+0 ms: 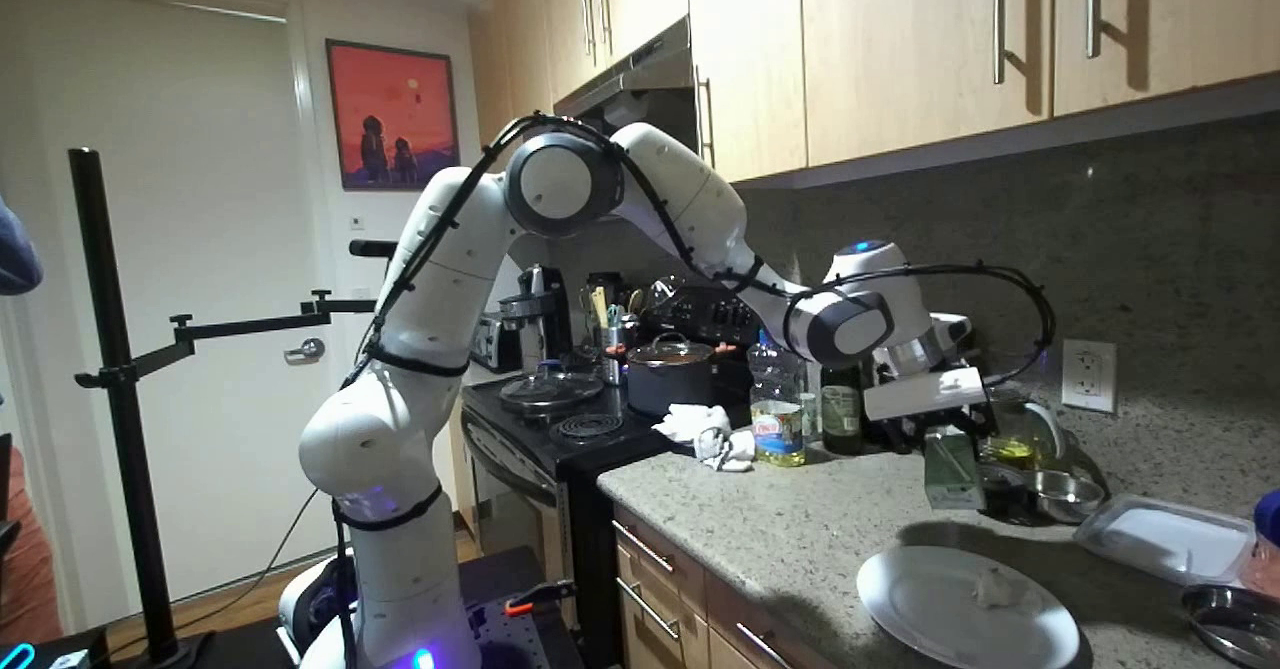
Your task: Pick the green box from the plate and put it on the counter
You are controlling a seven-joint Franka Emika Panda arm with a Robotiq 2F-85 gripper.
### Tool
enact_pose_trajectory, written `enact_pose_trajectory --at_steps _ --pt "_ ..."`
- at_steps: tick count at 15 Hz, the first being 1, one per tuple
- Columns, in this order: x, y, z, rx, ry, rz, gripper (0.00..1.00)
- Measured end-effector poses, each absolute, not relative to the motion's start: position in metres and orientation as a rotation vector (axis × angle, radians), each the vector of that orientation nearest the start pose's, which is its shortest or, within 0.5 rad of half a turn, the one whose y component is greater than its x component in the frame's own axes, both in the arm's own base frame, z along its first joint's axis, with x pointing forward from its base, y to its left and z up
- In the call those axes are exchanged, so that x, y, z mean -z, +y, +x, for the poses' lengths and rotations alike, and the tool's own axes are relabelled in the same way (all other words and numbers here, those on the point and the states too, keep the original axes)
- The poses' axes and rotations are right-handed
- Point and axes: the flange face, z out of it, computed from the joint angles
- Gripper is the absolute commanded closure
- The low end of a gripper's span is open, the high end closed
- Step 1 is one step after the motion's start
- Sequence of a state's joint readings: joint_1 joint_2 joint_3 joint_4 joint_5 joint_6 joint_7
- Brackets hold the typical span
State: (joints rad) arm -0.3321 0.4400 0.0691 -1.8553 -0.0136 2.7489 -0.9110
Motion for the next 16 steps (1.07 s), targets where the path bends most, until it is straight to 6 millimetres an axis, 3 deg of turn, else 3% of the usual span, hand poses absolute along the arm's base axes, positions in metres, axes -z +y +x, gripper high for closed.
enact_pose_trajectory --at_steps 3,4,6,8,12,16 --pt "-0.365 -0.159 0.660 0.847 -1.079 -3.044 0.37" --pt "-0.372 -0.150 0.661 0.906 -1.086 -2.993 0.28" --pt "-0.379 -0.137 0.663 0.996 -1.090 -2.887 0.29" --pt "-0.377 -0.132 0.662 1.057 -1.081 -2.801 0.38" --pt "-0.348 -0.141 0.654 1.083 -1.024 -2.700 0.39" --pt "-0.293 -0.162 0.635 1.025 -0.923 -2.662 0.34"
